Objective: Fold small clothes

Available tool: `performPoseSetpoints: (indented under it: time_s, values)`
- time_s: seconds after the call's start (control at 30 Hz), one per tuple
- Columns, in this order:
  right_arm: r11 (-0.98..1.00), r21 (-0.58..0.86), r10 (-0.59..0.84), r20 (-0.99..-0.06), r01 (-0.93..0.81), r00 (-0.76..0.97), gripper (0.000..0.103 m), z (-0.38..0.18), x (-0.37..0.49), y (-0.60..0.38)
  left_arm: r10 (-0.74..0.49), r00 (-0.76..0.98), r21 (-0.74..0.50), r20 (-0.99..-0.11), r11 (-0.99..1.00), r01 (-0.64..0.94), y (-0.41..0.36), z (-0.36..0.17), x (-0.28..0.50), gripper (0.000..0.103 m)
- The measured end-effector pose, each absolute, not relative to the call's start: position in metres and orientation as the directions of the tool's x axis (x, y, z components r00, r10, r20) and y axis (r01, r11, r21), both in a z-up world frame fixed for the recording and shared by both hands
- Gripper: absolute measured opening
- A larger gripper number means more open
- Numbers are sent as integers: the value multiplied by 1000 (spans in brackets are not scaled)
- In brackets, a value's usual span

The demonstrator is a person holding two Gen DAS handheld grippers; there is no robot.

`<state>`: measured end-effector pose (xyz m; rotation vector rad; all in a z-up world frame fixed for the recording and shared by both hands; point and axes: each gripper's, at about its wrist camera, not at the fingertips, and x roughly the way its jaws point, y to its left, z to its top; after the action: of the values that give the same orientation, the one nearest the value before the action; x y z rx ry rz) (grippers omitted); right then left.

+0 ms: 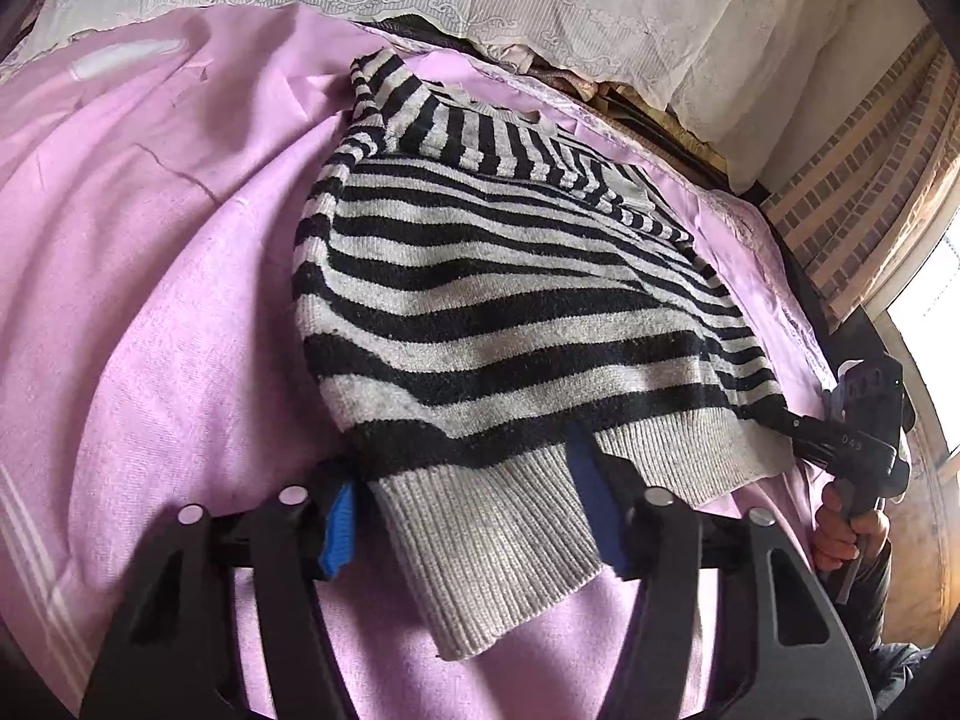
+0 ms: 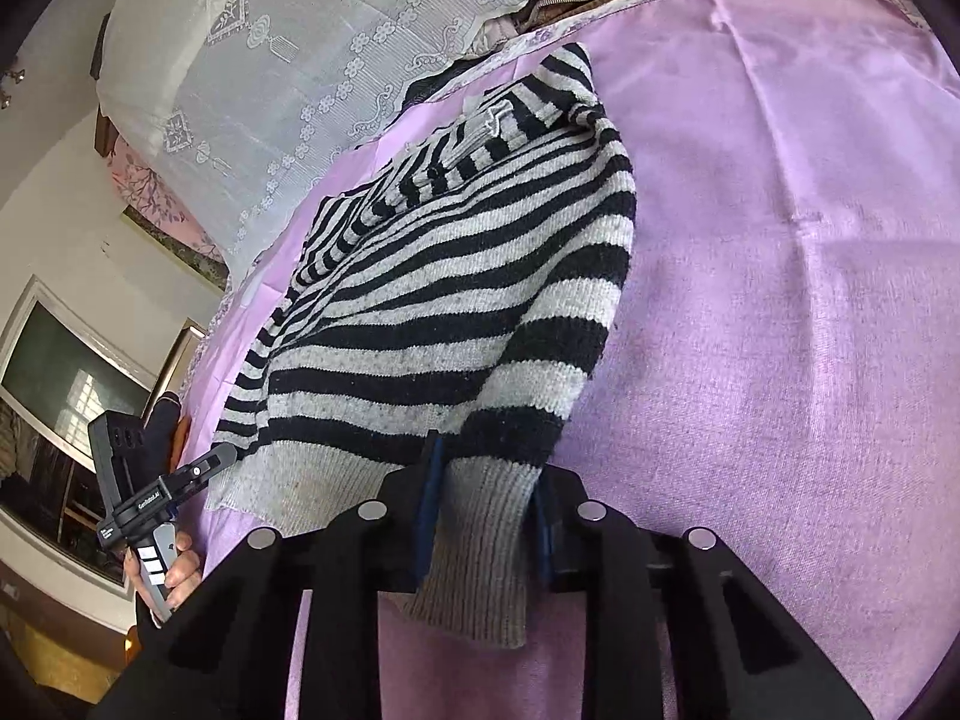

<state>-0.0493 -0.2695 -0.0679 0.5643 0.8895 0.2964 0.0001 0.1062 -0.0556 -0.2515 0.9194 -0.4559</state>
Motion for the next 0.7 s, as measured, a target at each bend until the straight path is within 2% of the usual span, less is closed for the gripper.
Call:
performPoseSetpoints:
  time_s: [0.1,0.27,0.3,0.33,0.7]
  values:
    - [829,559,461,-657,-24,597,26,-68,-50,-266,-491,513,-417,-704,870,262,110,-58,3,30]
    - [835,550,453,-662,-24,597,24,-67,-50,-265,-497,475,-433,-726,867,245,108,-64,13,30]
    - [836,548,448,-660,-21,603,16,-66,-50,-265,-496,473,-431,-729,868,246,108,-63,13,17]
    - [827,561,456,-648,-22,610,14,-64,-51,-267,-507,464,-440,-726,862,254,108,-62,13,8]
    - [693,718,571,-492,-64,657,12,-13,-24,-294,-575,541,-476,-614,816,328,106,7,39,6]
